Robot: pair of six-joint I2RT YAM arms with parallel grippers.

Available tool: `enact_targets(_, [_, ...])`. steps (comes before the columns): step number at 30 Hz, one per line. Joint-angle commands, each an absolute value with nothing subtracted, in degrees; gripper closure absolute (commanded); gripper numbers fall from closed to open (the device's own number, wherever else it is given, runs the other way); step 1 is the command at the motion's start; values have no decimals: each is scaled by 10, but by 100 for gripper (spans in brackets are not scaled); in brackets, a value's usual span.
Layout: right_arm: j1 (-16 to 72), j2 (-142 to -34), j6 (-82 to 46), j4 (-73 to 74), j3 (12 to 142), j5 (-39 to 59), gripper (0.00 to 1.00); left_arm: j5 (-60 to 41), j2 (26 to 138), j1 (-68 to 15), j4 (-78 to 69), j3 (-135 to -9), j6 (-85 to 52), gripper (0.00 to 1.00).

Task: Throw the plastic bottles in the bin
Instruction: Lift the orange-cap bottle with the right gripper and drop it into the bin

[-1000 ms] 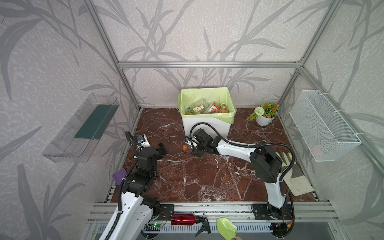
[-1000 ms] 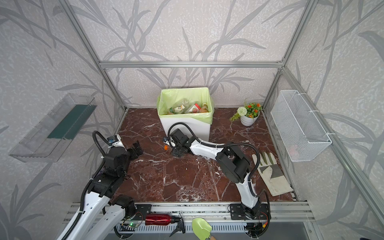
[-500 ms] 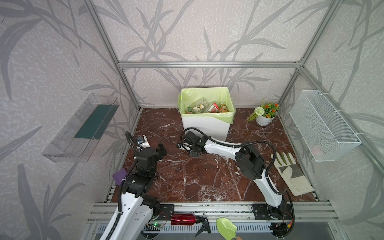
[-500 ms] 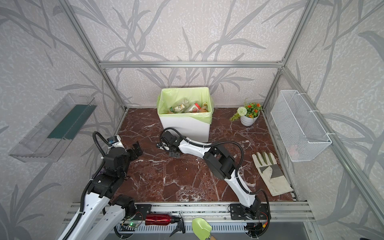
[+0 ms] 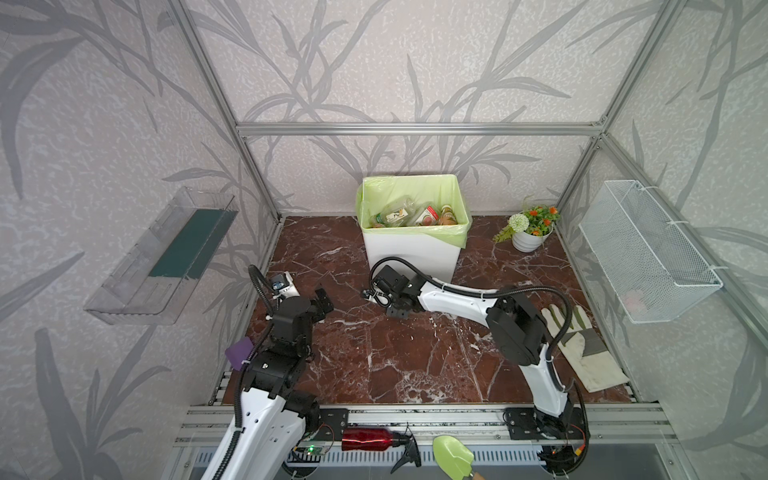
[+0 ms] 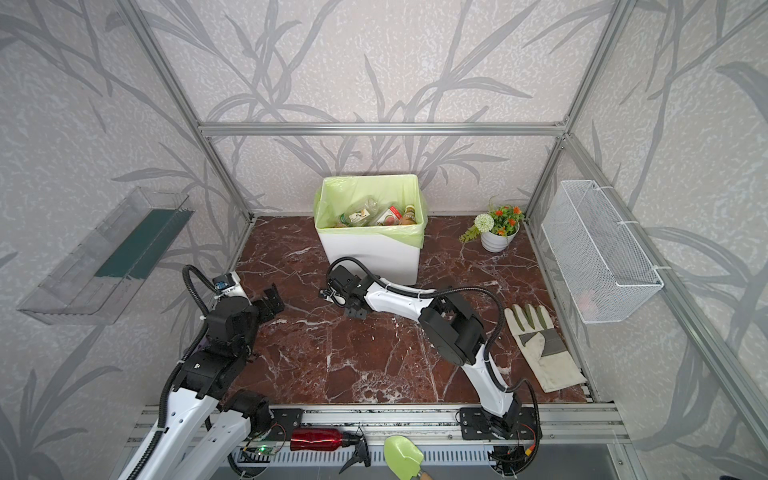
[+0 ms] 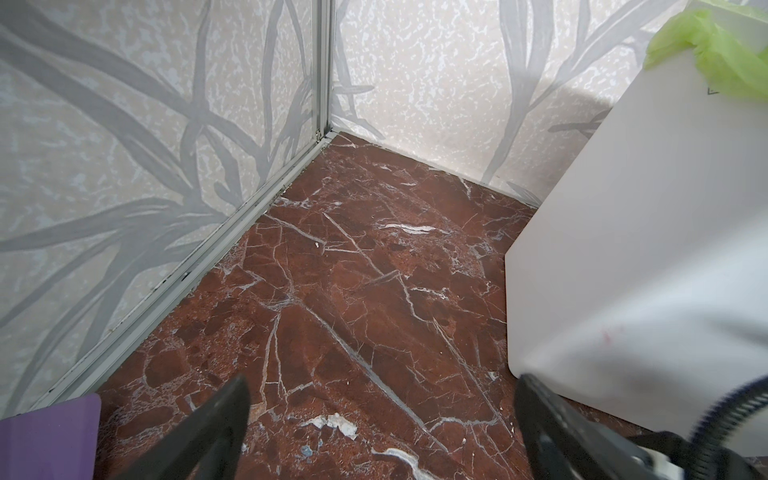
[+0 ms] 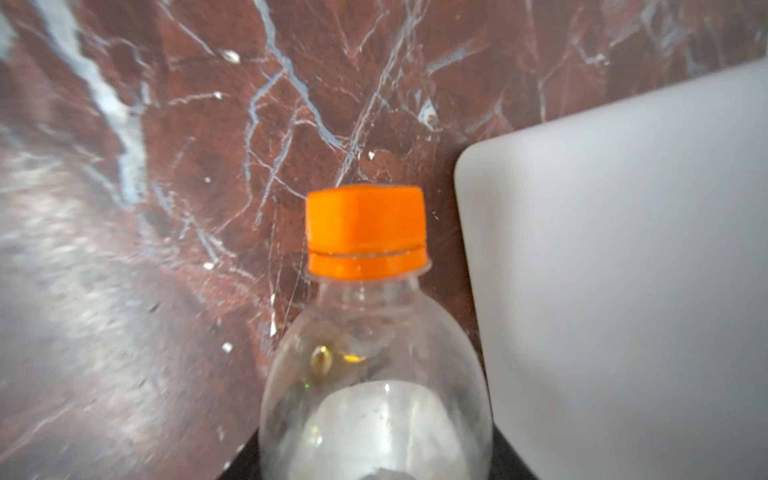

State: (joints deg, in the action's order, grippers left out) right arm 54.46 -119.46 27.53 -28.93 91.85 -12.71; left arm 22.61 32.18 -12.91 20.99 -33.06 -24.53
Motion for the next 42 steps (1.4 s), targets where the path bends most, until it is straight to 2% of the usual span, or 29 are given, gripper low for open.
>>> enact_targets(1, [547,-1083,236,-257,889,-115,59,236,320,-126,220,-320,-265,1])
enact_targets(6, [540,-922,209,-208,807,-108,59,230,337,-126,216,-317,-272,1])
enact_targets(12, [459,-697,164,-88,716,-63,59,210,378,-126,201,-319,-277,1])
enact_targets(15, [390,-616,147,-80,746,-43,58,195,397,-126,191,-321,-269,1])
enact_targets(18, [337,-583,149,-91,812,-26,57,183,411,-126,182,-323,-264,1])
enact_targets(21, [311,-601,135,-95,886,-8,56,176,416,-126,169,-322,-267,1])
enact_targets(24, [301,-666,105,-112,950,39,55,169,421,-126,165,-324,-267,1])
enact_targets(30, [303,-917,29,-220,1068,198,54,167,417,-126,163,-323,-275,1])
enact_targets(32, [321,-996,53,-271,1120,197,51,166,416,-126,163,-324,-276,1])
enact_targets(35, [338,-1055,101,-352,1226,152,38,168,410,-126,178,-332,-272,1])
enact_targets(37, [327,-1044,100,-342,1276,100,0,173,405,-126,189,-335,-268,1])
enact_targets(42, [305,-966,96,-288,1324,69,1,170,397,-126,188,-331,-267,1])
